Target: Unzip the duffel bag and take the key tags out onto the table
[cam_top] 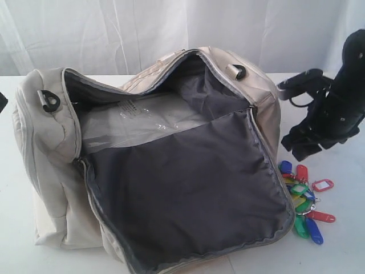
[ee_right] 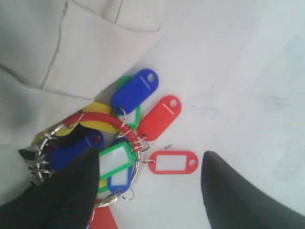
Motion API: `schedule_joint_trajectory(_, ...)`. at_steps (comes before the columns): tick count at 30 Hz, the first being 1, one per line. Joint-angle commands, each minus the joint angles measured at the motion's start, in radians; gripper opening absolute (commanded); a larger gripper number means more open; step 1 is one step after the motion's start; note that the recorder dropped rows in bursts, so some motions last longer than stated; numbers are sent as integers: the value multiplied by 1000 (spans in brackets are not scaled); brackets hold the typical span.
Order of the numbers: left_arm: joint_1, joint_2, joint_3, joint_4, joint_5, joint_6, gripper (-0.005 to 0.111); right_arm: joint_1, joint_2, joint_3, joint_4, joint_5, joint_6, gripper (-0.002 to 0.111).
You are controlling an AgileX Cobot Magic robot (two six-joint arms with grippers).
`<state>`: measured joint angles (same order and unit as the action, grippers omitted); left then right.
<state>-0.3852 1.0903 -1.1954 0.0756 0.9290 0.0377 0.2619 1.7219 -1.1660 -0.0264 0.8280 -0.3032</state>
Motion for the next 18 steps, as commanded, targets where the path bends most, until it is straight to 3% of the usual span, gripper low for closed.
schedule_joint_trajectory(1, -5, -8, -1, -11, 11, 4, 0, -3, -129, -19, 11, 24, 63, 52)
schedule_joint_trajectory(3, -5, -8, -1, -11, 11, 4, 0, -3, -184, -19, 11, 27, 86, 40)
schedule_joint_trajectory(6, -5, -8, -1, -15, 9, 4, 0, -3, -274, -11, 26, -8, 91, 6)
schedule_joint_trajectory(7, -5, -8, -1, -15, 5, 4, 0, -3, -310, 0, 34, -36, 91, 0)
schedule_joint_trajectory(18, -5, -8, -1, -17, -41, 4, 0, -3, -703, 177, 55, -150, 161, 0)
